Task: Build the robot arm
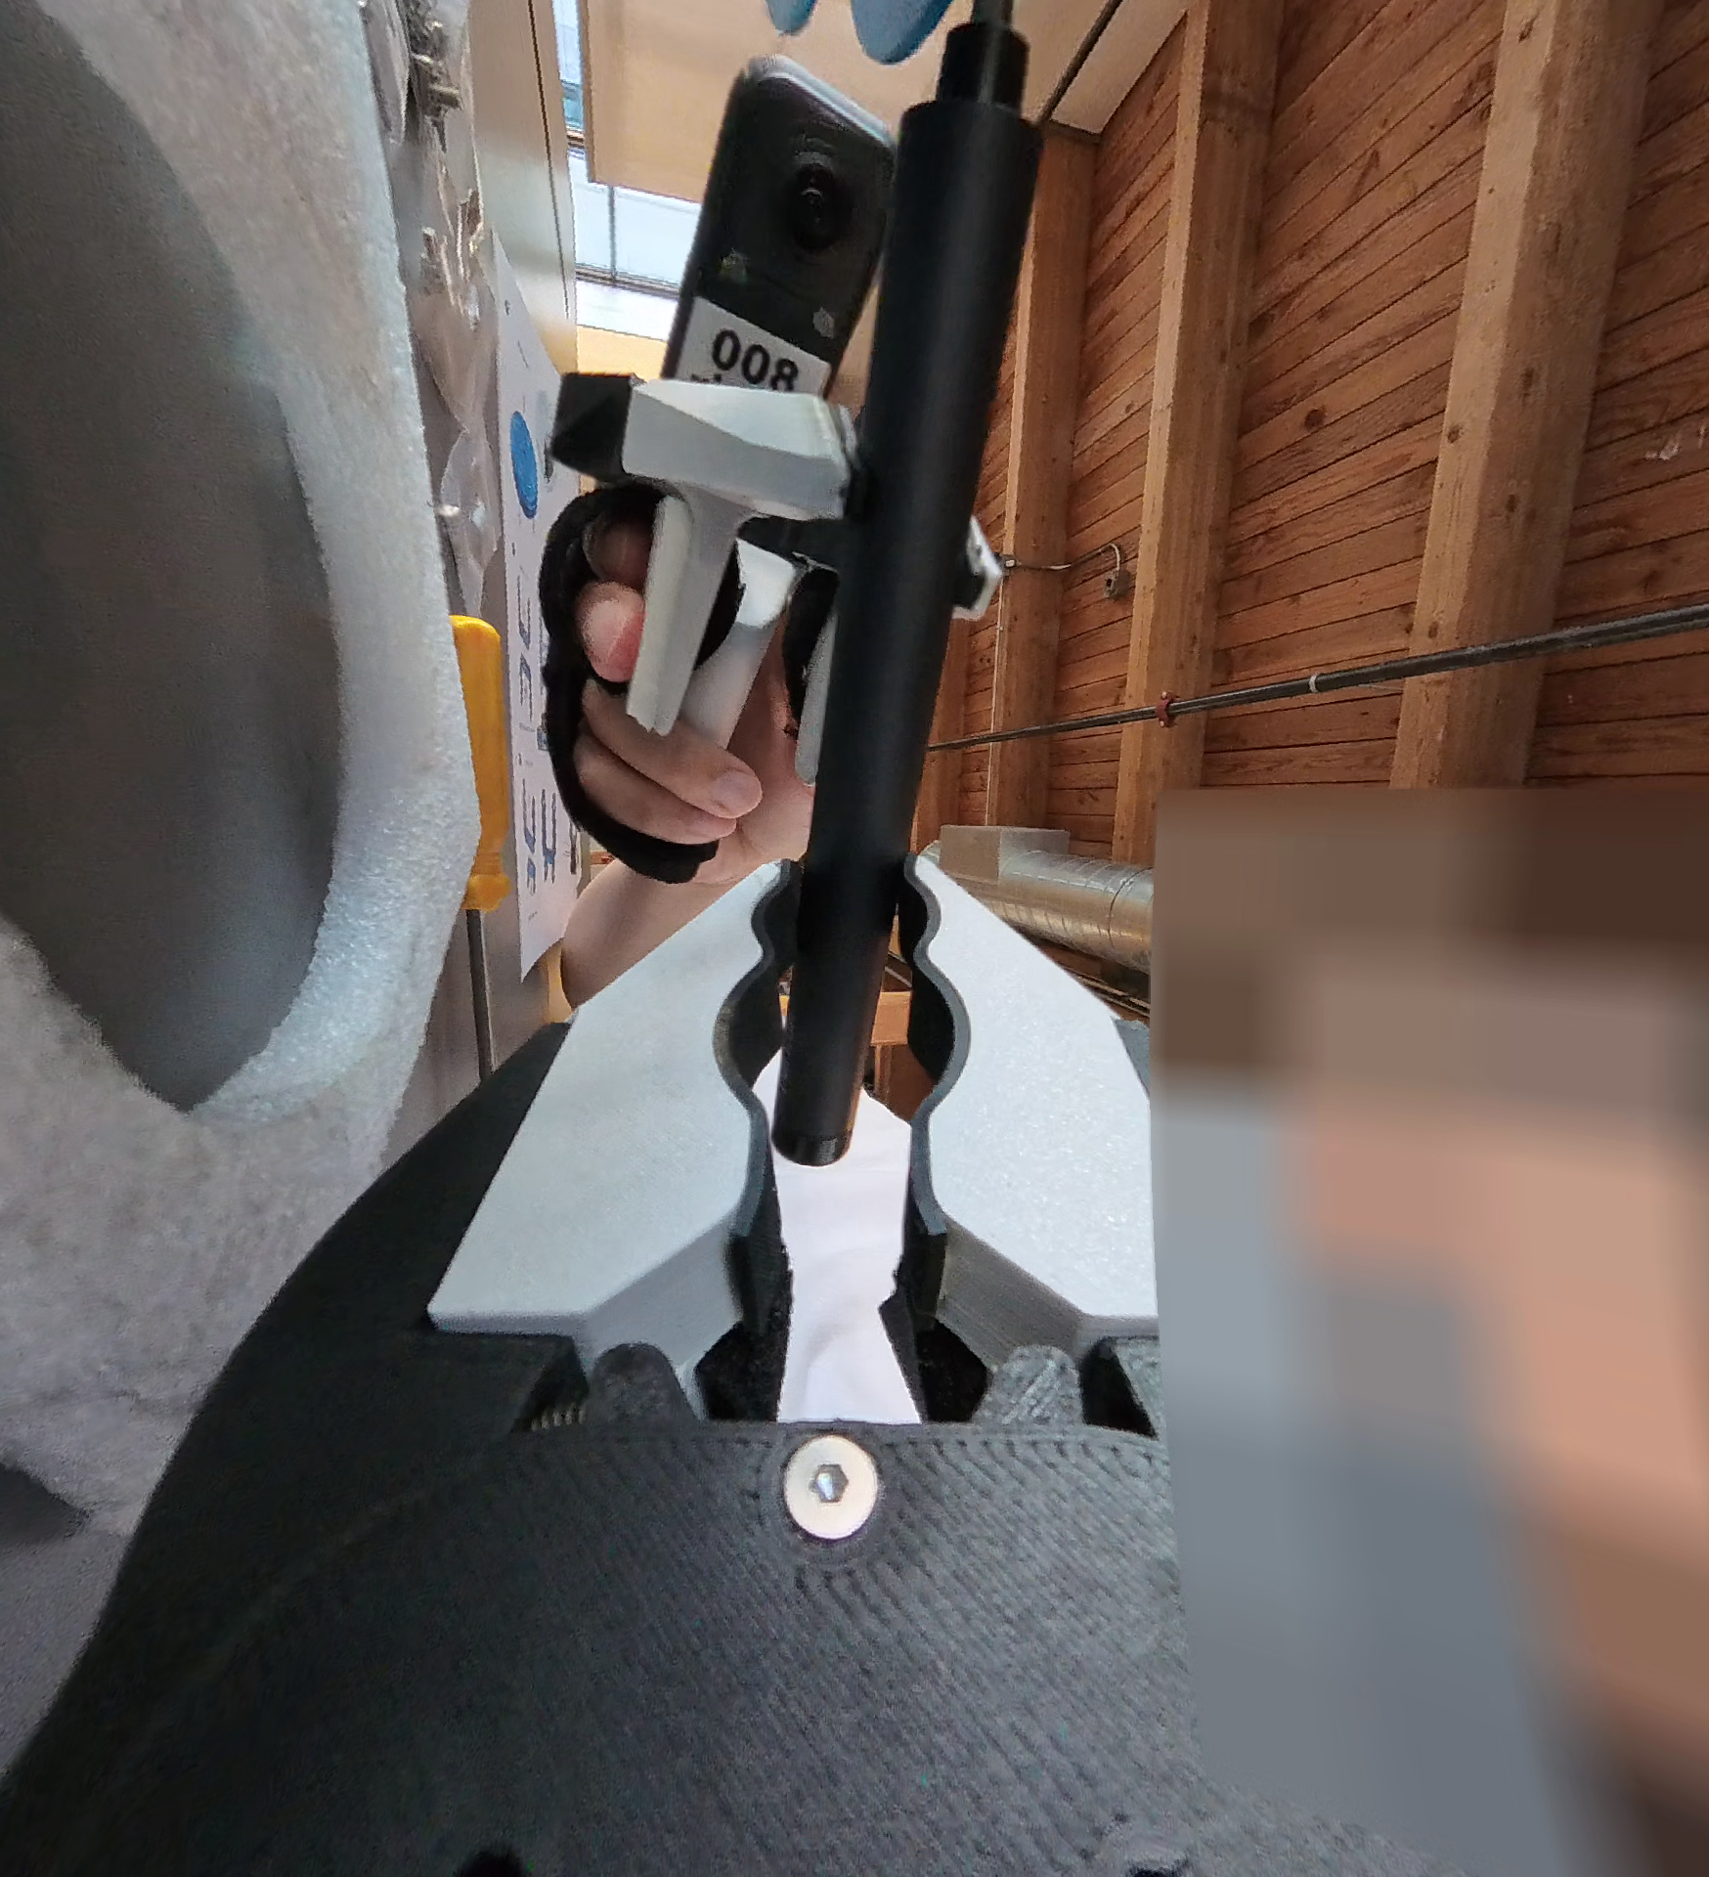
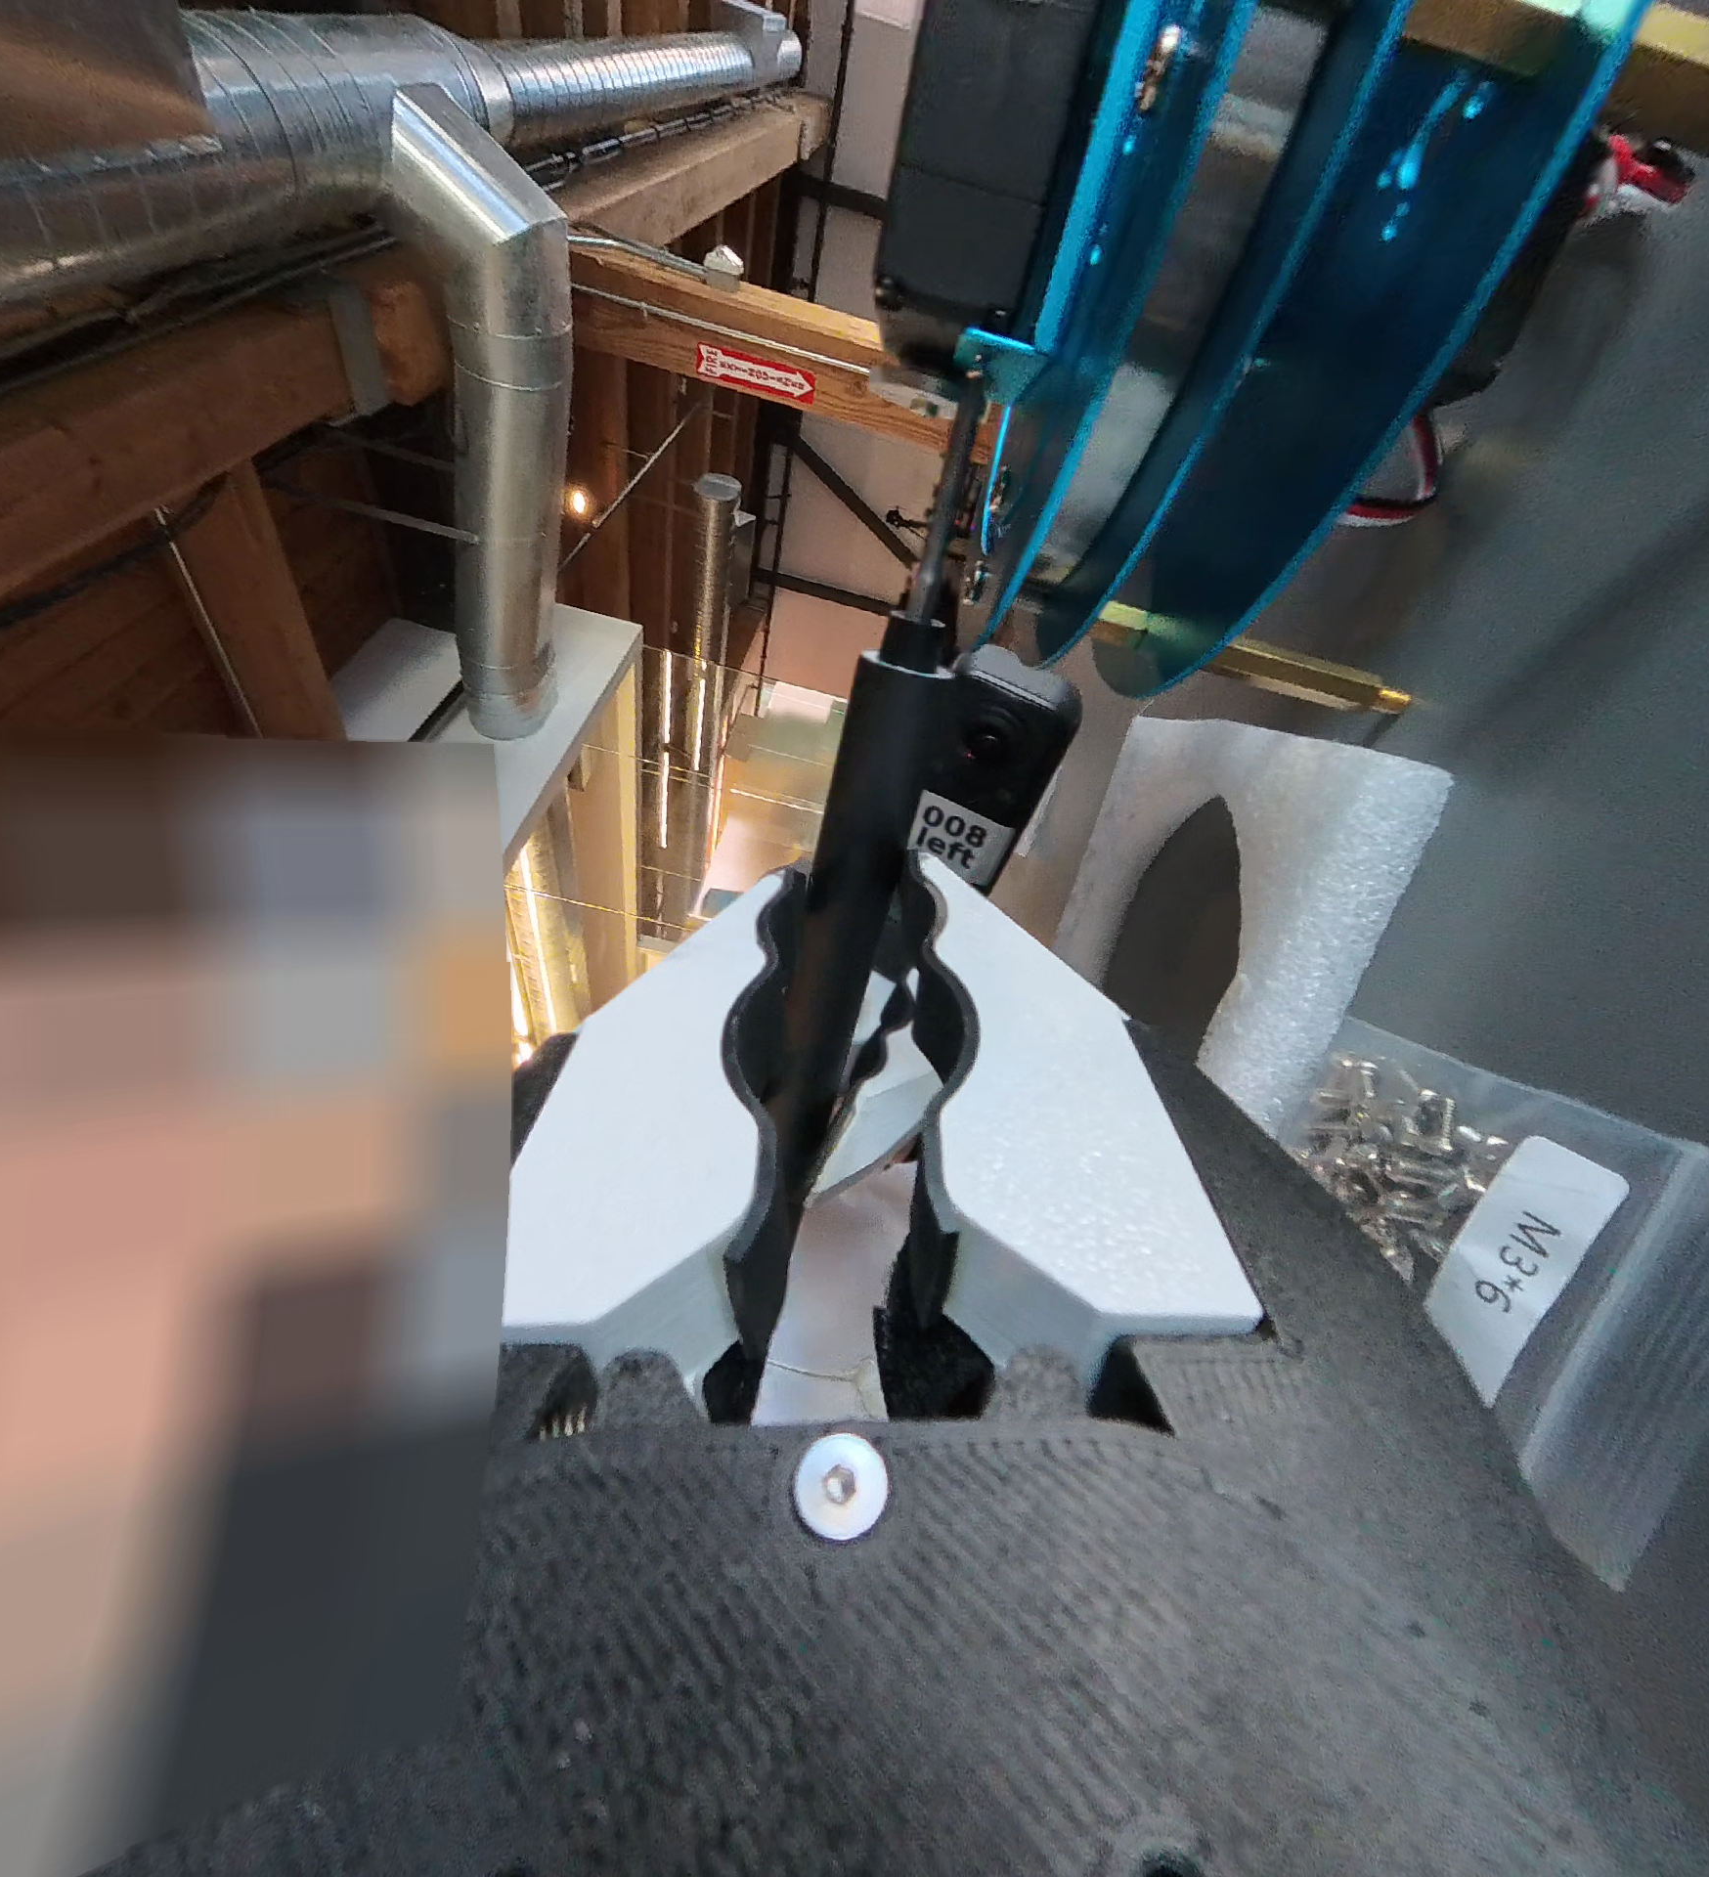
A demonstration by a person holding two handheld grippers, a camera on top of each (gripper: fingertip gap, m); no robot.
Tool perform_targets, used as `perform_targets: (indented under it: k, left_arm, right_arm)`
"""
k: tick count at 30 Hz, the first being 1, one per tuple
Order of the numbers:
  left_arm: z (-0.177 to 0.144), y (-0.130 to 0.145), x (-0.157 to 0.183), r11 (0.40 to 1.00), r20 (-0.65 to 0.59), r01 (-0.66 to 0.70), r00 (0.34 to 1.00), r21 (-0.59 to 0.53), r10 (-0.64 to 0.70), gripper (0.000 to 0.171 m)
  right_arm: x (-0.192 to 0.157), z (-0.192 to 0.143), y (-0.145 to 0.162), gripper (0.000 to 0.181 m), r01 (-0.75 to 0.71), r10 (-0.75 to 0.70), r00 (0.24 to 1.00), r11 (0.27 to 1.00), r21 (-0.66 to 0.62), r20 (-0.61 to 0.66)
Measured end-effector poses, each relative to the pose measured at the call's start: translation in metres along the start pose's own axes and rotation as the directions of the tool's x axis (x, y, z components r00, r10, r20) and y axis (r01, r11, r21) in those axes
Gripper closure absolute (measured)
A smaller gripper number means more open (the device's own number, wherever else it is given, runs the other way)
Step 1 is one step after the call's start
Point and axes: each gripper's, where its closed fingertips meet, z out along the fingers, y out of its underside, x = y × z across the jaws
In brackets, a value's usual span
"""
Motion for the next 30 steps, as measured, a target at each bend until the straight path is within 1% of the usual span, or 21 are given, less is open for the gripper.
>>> perform_targets:
  k: [1,6,9,14,18,23,27,29,30]
  left_arm:
    - [-0.0004,-0.0002,-0.001,1.0,0.003,0.002,1.0,0.002,-0.002,0.154]
    - [0.0001,0.0,-0.0009,1.0,0.005,-0.002,1.0,-0.001,0.002,0.154]
    - [0.0006,0.0001,0.0007,1.0,-0.001,-0.004,1.0,-0.002,0.004,0.155]
    - [-0.0003,-0.001,-0.001,1.0,-0.002,0.007,1.0,0.005,-0.007,0.154]
    - [-0.0009,-0.0013,0.0012,1.0,-0.014,0.008,1.0,0.008,-0.008,0.154]
    - [-0.0018,-0.0022,0.0,1.0,-0.009,0.004,1.0,0.013,-0.004,0.154]
    - [-0.002,-0.0025,0.0022,1.0,-0.025,0.011,1.0,0.016,-0.011,0.154]
    - [-0.0018,-0.0029,0.0025,1.0,-0.022,0.005,1.0,0.016,-0.005,0.155]
    - [-0.0016,-0.0029,0.0022,1.0,-0.018,0.001,1.0,0.014,-0.001,0.155]
  right_arm:
    - [0.0008,0.0,0.0002,0.159,-0.006,0.006,1.0,1.0,0.004,0.004]
    - [0.0015,-0.0001,-0.0001,0.16,-0.017,0.016,1.0,1.0,0.017,0.01]
    - [-0.0002,-0.0001,-0.0006,0.159,0.003,-0.003,1.0,1.0,0.01,0.008]
    - [0.0018,-0.0003,-0.0011,0.16,-0.005,0.005,1.0,1.0,0.01,-0.011]
    - [0.0006,0.0007,-0.0022,0.16,0.025,-0.024,0.999,1.0,0.007,-0.021]
    - [0.002,0.0011,-0.0026,0.16,-0.005,0.005,1.0,1.0,0.01,-0.008]
    - [0.0024,0.0012,-0.0034,0.16,0.025,-0.024,0.999,1.0,0.003,-0.031]
    - [0.0006,0.0011,-0.0047,0.16,0.012,-0.012,1.0,1.0,0.015,-0.007]
    - [0.0011,0.001,-0.0053,0.164,-0.008,0.008,1.0,1.0,0.022,0.003]
